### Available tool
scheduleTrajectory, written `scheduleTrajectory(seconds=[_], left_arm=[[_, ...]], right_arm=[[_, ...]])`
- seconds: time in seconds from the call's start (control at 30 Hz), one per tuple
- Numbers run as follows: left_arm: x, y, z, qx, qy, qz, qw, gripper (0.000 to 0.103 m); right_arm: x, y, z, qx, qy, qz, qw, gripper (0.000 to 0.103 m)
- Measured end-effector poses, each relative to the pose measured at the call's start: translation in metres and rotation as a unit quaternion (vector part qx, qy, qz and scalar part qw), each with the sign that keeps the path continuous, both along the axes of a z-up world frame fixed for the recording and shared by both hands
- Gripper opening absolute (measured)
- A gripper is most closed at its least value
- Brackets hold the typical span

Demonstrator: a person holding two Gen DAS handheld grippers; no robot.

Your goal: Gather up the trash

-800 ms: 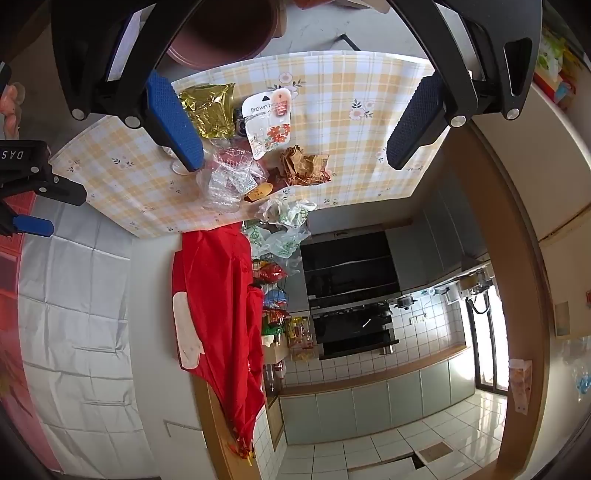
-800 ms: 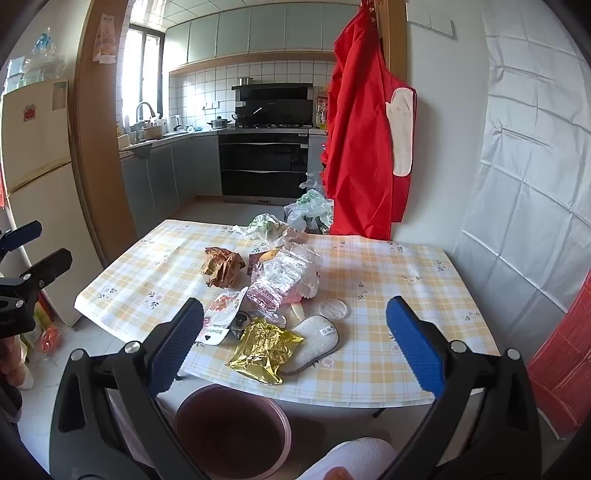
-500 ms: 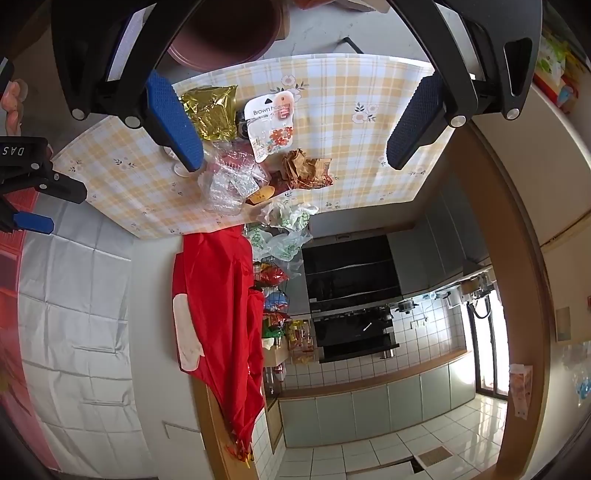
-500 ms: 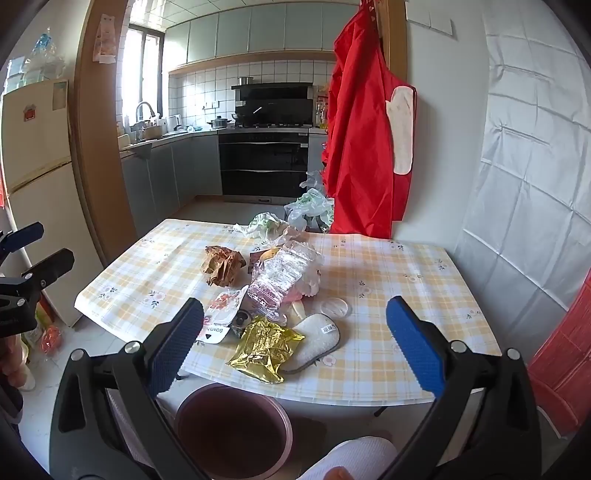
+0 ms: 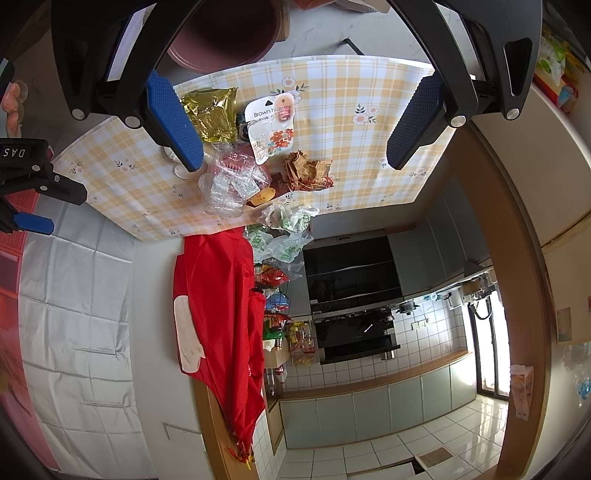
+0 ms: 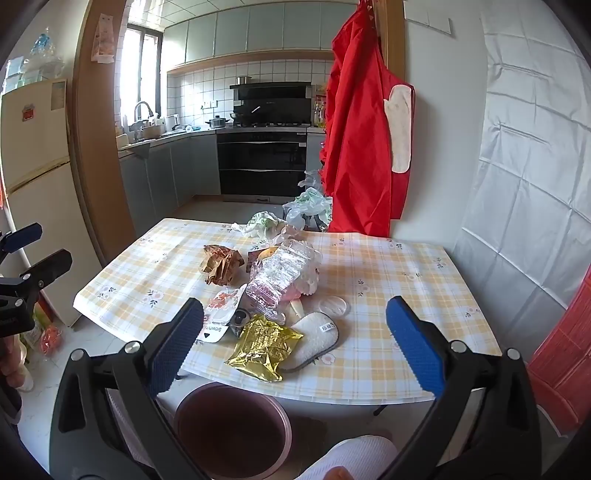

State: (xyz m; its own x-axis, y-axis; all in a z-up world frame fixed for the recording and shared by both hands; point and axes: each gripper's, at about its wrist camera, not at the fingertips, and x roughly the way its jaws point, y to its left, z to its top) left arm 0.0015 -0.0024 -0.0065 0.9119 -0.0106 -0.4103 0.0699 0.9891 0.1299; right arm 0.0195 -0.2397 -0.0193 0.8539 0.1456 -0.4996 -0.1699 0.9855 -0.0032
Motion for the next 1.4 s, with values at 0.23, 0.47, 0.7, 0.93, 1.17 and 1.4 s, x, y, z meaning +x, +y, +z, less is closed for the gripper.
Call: scheduleTrajectory(seconds=[0.23,0.47,0.7,0.93,1.17,1.4], left_arm=[[-0.0011,0.0001,-0.0011,-0.002,0.002,0.000,1.0000,0.097],[-0.0009,-0.0007,0.0005,-0.001,0.004,-0.001,1.0000,0.097],[-0.0013,-0.0003,0.0007,-0.003,0.005,-0.002,1.0000,0.097],[-0.0006,0.0000,0.0016,-0.003,0.005,-0.001,1.0000,0.097],[-0.0007,0.0005,0.0016,-0.003,0.005,-0.002,1.0000,0.097],[-0.0012,0.0002,0.0010,-0.004,0.005,-0.003,1.0000,0.097]], right_arm=[[0.0003,-0.0011,-0.0017,0.001,0.000,-0.001,1.000,0.097],[0.0014,-0.0072,-0.0032,0.003,0.003,-0.005,1.000,0.097],[0.0015,-0.0071,-0.0035,0.003,0.003,-0.006,1.000,0.097],[0.0012,-0.0078,-0.0031,0.003,0.003,-0.006,1.000,0.097],[0.0012,-0.0083,-0.0042,0.003,0.003,-0.007,1.000,0.097],[0.0013,-0.0088,-0.0043,0.003,0.003,-0.007,1.000,0.097]])
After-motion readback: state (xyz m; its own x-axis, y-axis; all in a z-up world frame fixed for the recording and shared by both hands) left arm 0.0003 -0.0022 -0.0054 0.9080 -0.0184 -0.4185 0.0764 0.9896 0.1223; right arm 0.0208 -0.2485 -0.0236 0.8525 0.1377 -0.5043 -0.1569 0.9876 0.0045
